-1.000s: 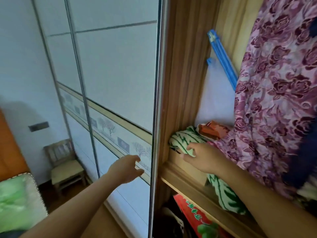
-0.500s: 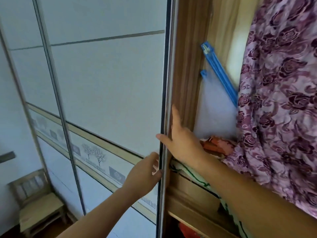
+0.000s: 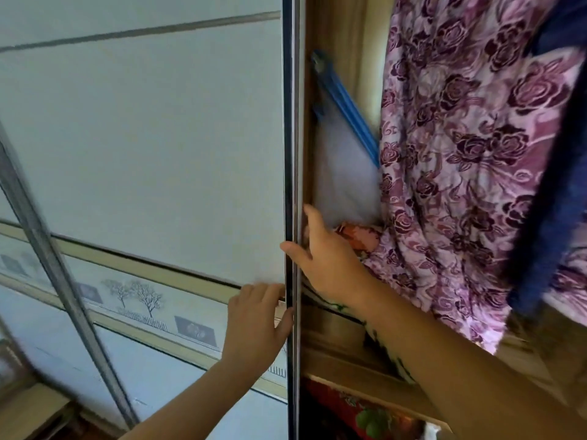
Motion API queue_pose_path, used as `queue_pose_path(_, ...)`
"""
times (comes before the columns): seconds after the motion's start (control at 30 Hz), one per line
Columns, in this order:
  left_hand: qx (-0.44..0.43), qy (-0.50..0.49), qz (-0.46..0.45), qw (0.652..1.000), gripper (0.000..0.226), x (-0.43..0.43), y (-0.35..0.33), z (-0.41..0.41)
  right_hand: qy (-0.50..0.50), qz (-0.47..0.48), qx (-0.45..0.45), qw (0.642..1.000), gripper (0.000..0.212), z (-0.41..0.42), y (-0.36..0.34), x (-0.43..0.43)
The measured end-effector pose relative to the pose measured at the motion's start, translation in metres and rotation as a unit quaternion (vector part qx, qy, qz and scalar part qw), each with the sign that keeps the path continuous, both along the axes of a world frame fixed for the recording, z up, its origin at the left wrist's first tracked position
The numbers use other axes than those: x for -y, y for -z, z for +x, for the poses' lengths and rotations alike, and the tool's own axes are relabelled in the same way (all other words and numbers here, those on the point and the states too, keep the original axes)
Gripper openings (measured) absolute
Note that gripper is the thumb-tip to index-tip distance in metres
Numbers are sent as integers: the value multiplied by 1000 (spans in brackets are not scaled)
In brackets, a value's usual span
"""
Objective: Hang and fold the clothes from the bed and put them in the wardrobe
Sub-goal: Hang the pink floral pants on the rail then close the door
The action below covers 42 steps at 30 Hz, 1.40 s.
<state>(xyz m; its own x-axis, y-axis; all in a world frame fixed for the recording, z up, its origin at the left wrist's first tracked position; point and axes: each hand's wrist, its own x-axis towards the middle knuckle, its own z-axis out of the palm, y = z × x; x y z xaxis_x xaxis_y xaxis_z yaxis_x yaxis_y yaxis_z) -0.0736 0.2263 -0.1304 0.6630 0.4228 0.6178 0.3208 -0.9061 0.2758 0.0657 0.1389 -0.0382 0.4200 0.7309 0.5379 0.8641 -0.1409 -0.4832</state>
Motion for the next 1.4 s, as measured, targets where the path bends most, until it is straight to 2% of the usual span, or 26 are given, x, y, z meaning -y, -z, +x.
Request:
queue_pose_path(0.13,9,18,28,999,35,30,13,10,26,14,0,1000,64,14,2,38)
queue_pose_path(0.27,-32,62,71,995,52,54,17,19,50,33,-9,998,56,21,3,87)
queue_pose_path(0.4,-38,134,148,979,65,78,20,33,93,20,-20,995,65,24,6,137)
queue_pose_path(0.5,-13,177,207,962,69,98,23,47,136,45,-13,990,59,25,8,174)
queue_pose_path(0.6,6,173,264,949,70,113,28,64,204,59,-35,976,58,25,14,206)
queue_pose_path(0.73,-7,181,317,931,88,117,31,84,307,101,-59,944,61,24,29,238)
queue_pose_path(0.8,-10,194,351,916,95,117,34,94,375,118,40,919,64,19,40,251)
queue_pose_path(0.87,-13,209,376,903,100,121,38,104,427,81,205,877,69,20,53,262)
queue_pose_path(0.93,-14,223,388,894,103,128,43,113,421,5,295,858,80,26,59,274)
queue_pose_path(1.03,-21,236,400,885,106,137,56,121,437,-86,296,845,102,40,58,293)
queue_pose_path(1.17,-26,248,423,871,105,147,69,132,486,-117,258,827,120,54,60,311)
queue_pose_path(1.4,-12,261,427,866,101,193,75,156,529,-120,225,810,128,65,60,346)
